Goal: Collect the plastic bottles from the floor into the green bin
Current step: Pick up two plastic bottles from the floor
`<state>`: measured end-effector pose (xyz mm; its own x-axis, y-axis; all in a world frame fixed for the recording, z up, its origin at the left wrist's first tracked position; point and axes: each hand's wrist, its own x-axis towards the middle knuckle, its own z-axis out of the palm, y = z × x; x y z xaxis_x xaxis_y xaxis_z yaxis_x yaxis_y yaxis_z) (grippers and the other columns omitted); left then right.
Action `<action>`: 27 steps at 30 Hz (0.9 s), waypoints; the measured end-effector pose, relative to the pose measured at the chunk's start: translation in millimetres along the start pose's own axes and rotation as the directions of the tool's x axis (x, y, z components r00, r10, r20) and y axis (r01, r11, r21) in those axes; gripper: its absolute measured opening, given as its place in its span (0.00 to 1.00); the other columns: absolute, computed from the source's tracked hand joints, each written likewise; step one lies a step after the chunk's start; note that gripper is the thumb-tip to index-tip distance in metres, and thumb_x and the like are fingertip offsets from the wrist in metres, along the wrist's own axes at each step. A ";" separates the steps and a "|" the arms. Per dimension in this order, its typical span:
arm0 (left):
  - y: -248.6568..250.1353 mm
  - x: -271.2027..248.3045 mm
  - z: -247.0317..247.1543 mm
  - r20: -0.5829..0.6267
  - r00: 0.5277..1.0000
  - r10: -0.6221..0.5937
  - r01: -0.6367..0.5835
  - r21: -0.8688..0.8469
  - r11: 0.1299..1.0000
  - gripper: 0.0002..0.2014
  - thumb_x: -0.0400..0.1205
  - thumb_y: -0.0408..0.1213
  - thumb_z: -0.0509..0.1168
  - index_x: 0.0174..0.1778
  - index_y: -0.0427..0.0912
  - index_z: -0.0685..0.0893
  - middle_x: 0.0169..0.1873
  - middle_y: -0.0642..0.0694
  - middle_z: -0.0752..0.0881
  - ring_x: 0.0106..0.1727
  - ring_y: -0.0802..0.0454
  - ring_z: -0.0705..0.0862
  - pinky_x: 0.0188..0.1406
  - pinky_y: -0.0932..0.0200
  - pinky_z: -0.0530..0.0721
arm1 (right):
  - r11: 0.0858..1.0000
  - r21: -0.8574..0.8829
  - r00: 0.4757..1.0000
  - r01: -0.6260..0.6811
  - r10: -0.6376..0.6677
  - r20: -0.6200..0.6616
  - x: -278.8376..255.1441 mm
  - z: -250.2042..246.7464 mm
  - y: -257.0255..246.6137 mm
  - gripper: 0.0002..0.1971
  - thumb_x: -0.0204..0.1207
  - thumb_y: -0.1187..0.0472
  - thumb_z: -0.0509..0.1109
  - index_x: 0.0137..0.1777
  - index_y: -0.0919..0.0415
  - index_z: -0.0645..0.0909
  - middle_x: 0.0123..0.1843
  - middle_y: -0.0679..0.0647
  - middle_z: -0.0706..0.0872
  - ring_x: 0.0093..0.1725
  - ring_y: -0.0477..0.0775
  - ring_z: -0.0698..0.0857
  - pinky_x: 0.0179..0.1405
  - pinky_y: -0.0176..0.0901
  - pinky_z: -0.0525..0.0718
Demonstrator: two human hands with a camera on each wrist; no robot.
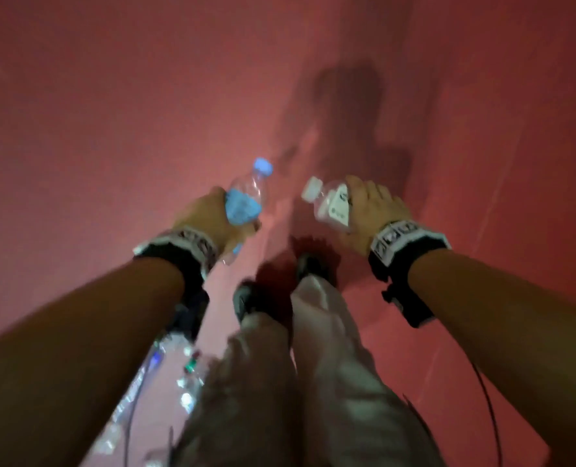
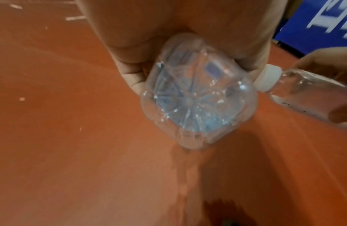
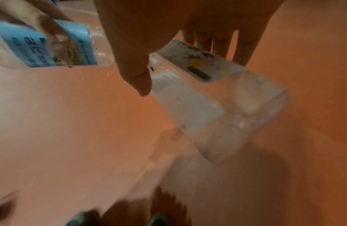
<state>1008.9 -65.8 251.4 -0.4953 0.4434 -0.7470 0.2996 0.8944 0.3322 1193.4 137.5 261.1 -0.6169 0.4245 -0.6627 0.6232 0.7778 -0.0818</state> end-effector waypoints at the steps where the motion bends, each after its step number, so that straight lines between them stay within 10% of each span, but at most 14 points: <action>1: 20.5 -23.3 -29.5 -0.006 1.000 0.030 -0.030 0.032 0.999 0.20 0.68 0.59 0.69 0.36 0.44 0.82 0.24 0.51 0.85 0.33 0.48 0.88 0.35 0.57 0.83 | 0.999 0.039 0.999 -0.035 0.036 -0.034 -25.0 -30.5 3.4 0.55 0.66 0.44 0.78 0.85 0.55 0.48 0.74 0.57 0.70 0.69 0.63 0.74 0.65 0.57 0.77; 6: 185.3 -151.6 -197.9 -0.234 0.944 0.233 -0.175 0.242 0.954 0.32 0.70 0.64 0.70 0.60 0.45 0.72 0.48 0.44 0.84 0.53 0.39 0.86 0.44 0.55 0.76 | 0.964 0.222 0.952 -0.150 0.201 -0.230 -165.8 -214.1 33.9 0.54 0.74 0.38 0.72 0.87 0.54 0.40 0.80 0.55 0.64 0.73 0.60 0.73 0.66 0.54 0.79; 11: 396.8 -318.0 -286.7 -0.363 0.619 0.697 -0.521 0.474 0.710 0.30 0.70 0.66 0.69 0.54 0.47 0.69 0.44 0.46 0.83 0.44 0.42 0.83 0.40 0.54 0.76 | 0.911 0.351 0.747 -0.219 0.387 -0.540 -341.6 -351.9 104.1 0.54 0.73 0.39 0.71 0.87 0.55 0.40 0.75 0.55 0.68 0.72 0.60 0.73 0.67 0.55 0.77; 19: 588.8 -498.9 -198.0 -0.228 0.215 0.950 -0.806 0.508 0.304 0.30 0.68 0.69 0.69 0.58 0.55 0.73 0.49 0.53 0.86 0.51 0.48 0.87 0.48 0.55 0.82 | 0.733 0.527 0.319 -0.431 0.669 -0.671 -572.1 -381.2 230.4 0.53 0.71 0.41 0.72 0.87 0.56 0.42 0.75 0.55 0.68 0.72 0.60 0.73 0.66 0.55 0.76; 27: 707.0 -628.2 -41.2 -0.072 -0.014 0.997 -0.916 0.402 0.016 0.28 0.69 0.68 0.70 0.57 0.55 0.73 0.48 0.55 0.86 0.52 0.51 0.87 0.48 0.56 0.81 | 0.440 0.716 -0.005 -0.542 0.850 -0.527 -746.9 -309.1 329.8 0.52 0.71 0.44 0.71 0.87 0.57 0.43 0.77 0.55 0.68 0.73 0.59 0.72 0.66 0.54 0.76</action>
<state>1498.2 290.4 979.3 0.2472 0.8902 0.3826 0.7861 -0.4151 0.4580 1711.1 220.2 959.2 0.2795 0.9032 0.3259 0.9529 -0.2194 -0.2092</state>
